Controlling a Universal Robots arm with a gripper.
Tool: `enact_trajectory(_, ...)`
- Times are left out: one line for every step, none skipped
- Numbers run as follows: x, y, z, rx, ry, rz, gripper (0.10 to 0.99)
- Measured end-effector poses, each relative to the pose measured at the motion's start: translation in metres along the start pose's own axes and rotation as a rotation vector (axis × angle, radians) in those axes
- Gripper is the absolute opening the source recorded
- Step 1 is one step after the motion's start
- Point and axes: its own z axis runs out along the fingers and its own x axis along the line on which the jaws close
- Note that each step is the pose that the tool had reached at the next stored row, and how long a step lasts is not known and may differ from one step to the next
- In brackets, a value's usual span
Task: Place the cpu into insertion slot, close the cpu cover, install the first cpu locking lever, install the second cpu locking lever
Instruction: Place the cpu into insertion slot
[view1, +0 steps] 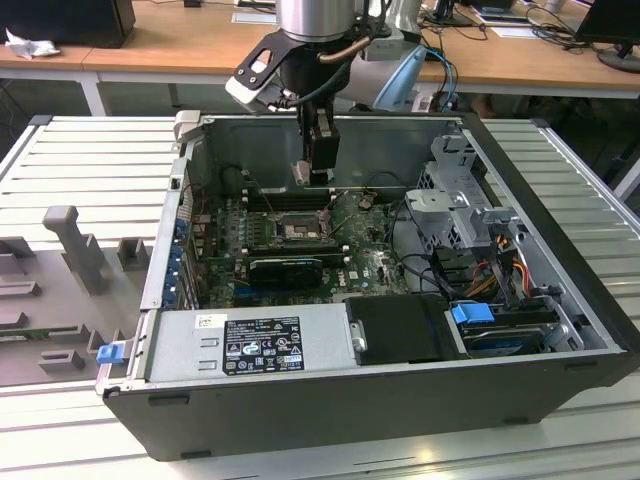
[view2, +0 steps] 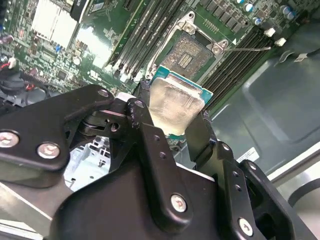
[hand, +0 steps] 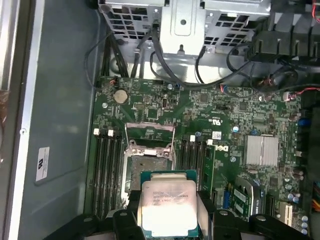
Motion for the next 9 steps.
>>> enact_trajectory(0.0, -0.0001, 0.0011, 0.0, -0.0002, 0.001, 0.525)
enact_trajectory(-0.0001, -0.0002, 0.002, 0.0, -0.0002, 0.001, 0.525)
enact_trajectory(-0.0001, -0.0003, 0.0042, 0.0, -0.0001, 0.001, 0.525)
enact_trajectory(-0.0002, -0.0004, 0.0057, 0.0, -0.0002, 0.001, 0.525)
enact_trajectory(-0.0002, -0.0005, 0.0066, 0.0, -0.0002, 0.001, 0.525)
enact_trajectory(-0.0002, -0.0005, 0.0072, 0.0, -0.0002, 0.001, 0.525)
enact_trajectory(-0.0002, -0.0006, 0.0083, 0.0, -0.0002, 0.001, 0.525)
enact_trajectory(-0.0003, -0.0006, 0.009, 0.0, -0.0001, 0.001, 0.525)
enact_trajectory(-0.0003, -0.0007, 0.0097, 0.0, -0.0001, 0.001, 0.525)
